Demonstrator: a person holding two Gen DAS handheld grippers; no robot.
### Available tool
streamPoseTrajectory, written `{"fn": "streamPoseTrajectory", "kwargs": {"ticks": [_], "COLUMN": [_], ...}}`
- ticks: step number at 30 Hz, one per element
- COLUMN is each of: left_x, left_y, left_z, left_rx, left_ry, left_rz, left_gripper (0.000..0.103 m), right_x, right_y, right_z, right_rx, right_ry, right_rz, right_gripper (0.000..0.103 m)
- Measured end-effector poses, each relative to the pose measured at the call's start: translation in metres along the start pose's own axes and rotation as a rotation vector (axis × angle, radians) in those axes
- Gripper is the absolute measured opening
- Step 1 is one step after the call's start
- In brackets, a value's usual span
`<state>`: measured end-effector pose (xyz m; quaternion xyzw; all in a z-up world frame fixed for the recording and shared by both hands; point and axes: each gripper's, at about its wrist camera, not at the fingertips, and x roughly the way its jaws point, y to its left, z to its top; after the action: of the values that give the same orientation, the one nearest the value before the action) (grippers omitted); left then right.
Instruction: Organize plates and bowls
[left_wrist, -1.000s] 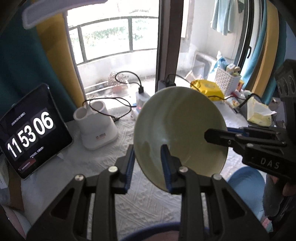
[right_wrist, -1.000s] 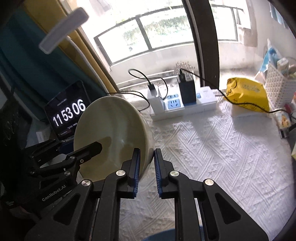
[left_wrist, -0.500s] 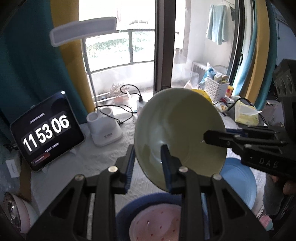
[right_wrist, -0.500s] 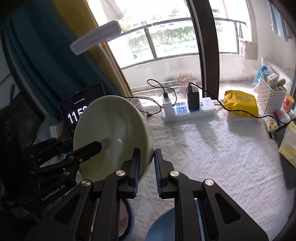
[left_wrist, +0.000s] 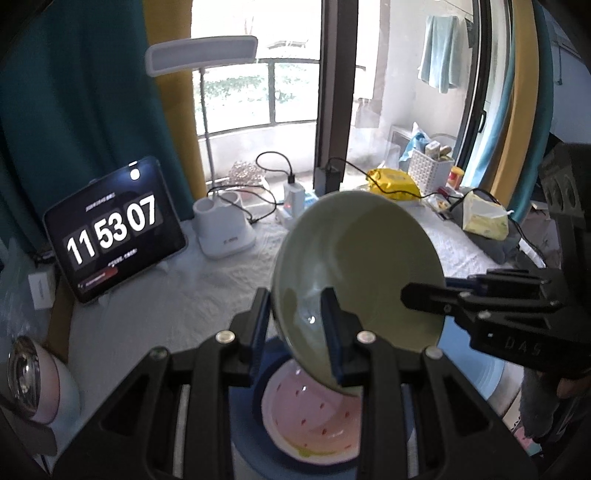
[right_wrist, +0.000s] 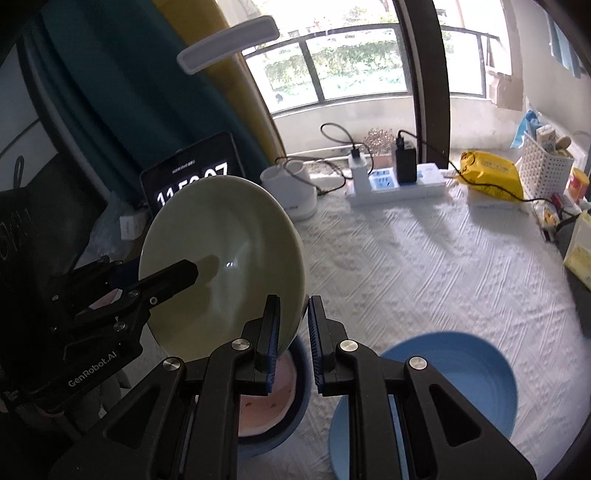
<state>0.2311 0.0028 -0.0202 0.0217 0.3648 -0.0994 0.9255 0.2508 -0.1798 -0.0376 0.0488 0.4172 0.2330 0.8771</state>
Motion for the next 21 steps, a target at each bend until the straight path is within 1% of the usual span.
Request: {"fn": "streamPoseTrajectory", "kwargs": {"ticks": [9,16,21], "left_x": [-0.004,0.008,0.018], "left_y": [0.006,0.008,0.005], "left_z": [-0.041,-0.073,-0.088], "left_rx": [-0.031,-0.058,-0.060], "left_ry": [0.037,0.108,0.154], "left_rz": [0.014,0.008,0.001], "left_gripper": [0.029,0.029,0.029], "right_x": [0.009,0.023,0.029], "right_y": [0.017,0.023,0.025], "right_z": [-0.033,-0.058,-0.070], "right_rx": [-0.006,-0.018,-0.027], "right_ry": [0.059,0.128,0.154], "right_rz": [0.013,-0.007,-0.037], "right_gripper": [0.017,0.017,0.017]}}
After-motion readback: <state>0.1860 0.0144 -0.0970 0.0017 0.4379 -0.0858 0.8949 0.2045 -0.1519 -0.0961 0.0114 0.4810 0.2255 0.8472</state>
